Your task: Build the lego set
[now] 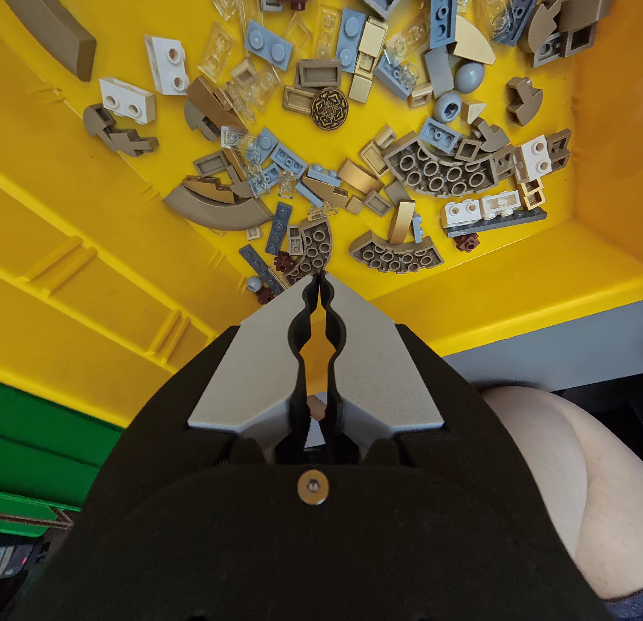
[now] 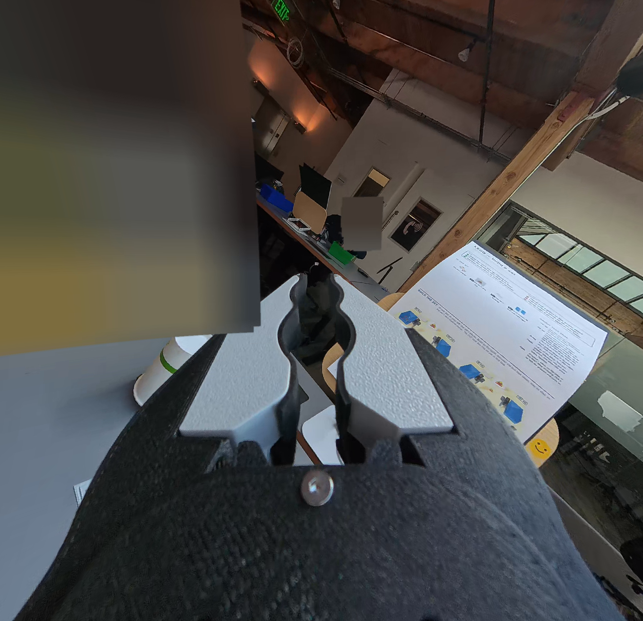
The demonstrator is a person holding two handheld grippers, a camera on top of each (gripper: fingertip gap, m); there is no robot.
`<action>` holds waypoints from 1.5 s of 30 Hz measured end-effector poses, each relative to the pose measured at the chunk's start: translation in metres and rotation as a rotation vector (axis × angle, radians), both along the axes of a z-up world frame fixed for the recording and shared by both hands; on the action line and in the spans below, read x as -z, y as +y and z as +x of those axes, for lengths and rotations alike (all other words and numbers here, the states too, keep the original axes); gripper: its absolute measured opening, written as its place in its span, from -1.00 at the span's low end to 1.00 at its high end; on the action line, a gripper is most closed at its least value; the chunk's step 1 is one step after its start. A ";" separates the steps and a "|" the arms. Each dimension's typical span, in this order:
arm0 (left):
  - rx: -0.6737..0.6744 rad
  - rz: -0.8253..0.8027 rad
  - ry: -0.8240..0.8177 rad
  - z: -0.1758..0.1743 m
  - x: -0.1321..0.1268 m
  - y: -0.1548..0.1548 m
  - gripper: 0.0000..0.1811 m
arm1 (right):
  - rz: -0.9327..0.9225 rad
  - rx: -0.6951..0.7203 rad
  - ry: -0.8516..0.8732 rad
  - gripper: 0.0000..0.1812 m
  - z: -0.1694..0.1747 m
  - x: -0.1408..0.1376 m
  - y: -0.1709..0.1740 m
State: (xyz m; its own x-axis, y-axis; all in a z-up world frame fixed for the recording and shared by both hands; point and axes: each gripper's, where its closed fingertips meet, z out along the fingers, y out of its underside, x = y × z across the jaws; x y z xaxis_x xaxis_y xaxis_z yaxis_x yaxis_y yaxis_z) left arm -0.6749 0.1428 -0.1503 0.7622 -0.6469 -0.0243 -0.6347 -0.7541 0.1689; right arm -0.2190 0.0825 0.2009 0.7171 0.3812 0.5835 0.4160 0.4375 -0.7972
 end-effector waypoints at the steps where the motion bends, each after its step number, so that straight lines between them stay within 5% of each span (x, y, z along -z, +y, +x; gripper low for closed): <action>1: 0.006 0.013 -0.016 0.001 -0.002 0.000 -1.00 | 0.001 -0.021 0.022 -0.88 -0.003 -0.002 0.002; 7: -0.003 0.108 -0.159 0.009 -0.025 0.001 -0.99 | 0.002 -0.152 0.081 -0.90 -0.041 -0.002 0.014; 12: -0.013 0.097 -0.315 0.033 -0.035 0.000 -0.56 | -0.028 -0.166 0.019 -0.90 -0.072 0.014 0.031; 25: 0.010 0.019 -0.247 0.031 -0.017 -0.002 -0.72 | -0.092 -0.175 -0.035 -0.90 -0.089 0.035 0.048; 30: 0.009 -0.058 -0.284 0.035 -0.015 -0.014 -1.00 | -0.070 -0.172 -0.025 -0.90 -0.087 0.030 0.044; 38: 0.047 -0.104 -0.341 0.048 -0.020 -0.025 -0.97 | -0.073 -0.160 -0.052 -0.90 -0.089 0.035 0.048; 45: -0.132 -0.026 -0.334 0.028 -0.030 -0.015 -0.79 | -0.077 -0.164 -0.053 -0.90 -0.091 0.038 0.050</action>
State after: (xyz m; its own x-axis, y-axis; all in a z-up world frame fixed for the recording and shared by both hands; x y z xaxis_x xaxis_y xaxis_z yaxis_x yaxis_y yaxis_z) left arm -0.6466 0.1283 -0.1203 0.8020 -0.5398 0.2557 -0.5558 -0.8312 -0.0117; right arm -0.3096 0.1327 0.1632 0.6106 0.5355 0.5834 0.3869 0.4411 -0.8098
